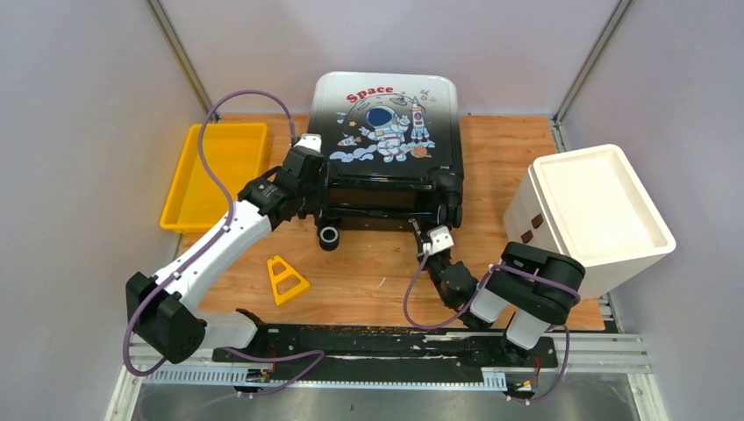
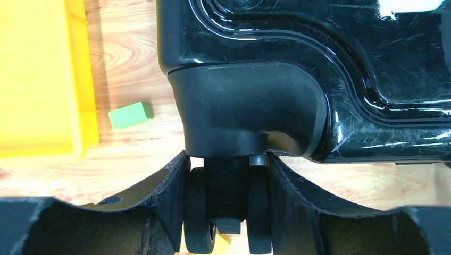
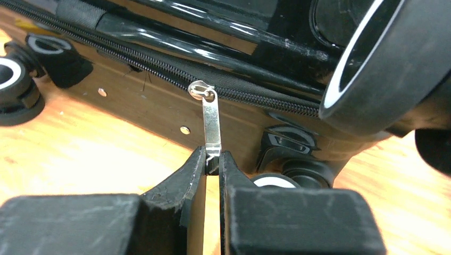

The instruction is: Open, take out, and arrange the luggage

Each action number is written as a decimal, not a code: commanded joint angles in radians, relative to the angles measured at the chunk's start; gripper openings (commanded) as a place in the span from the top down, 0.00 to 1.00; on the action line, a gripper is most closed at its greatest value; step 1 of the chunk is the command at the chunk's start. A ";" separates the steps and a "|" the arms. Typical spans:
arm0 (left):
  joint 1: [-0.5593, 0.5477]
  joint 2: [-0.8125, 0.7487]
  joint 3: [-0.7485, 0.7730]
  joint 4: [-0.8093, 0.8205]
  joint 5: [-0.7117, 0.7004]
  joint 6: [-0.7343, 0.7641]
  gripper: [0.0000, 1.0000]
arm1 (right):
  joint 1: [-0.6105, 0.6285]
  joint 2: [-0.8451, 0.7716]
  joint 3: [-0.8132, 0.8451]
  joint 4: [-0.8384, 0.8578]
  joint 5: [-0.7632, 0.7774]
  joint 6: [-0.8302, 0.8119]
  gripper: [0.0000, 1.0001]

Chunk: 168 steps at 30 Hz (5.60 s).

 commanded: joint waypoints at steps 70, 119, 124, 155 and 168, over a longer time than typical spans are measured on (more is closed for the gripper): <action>-0.169 -0.194 0.062 0.155 0.322 0.122 0.12 | 0.228 -0.091 -0.040 0.123 0.141 -0.200 1.00; -0.511 0.084 0.054 0.167 0.156 0.050 1.00 | -0.081 -0.518 -0.012 -0.390 0.106 0.119 1.00; -0.510 0.077 0.058 0.174 0.188 0.054 1.00 | -0.203 -0.657 0.003 -0.583 -0.013 0.195 1.00; -0.510 -0.038 -0.038 0.217 0.479 0.223 1.00 | -0.740 -0.325 0.490 -0.919 -0.278 0.259 1.00; -0.507 -0.084 -0.065 0.187 0.458 0.343 1.00 | -0.816 -0.341 0.555 -1.067 -0.135 0.298 1.00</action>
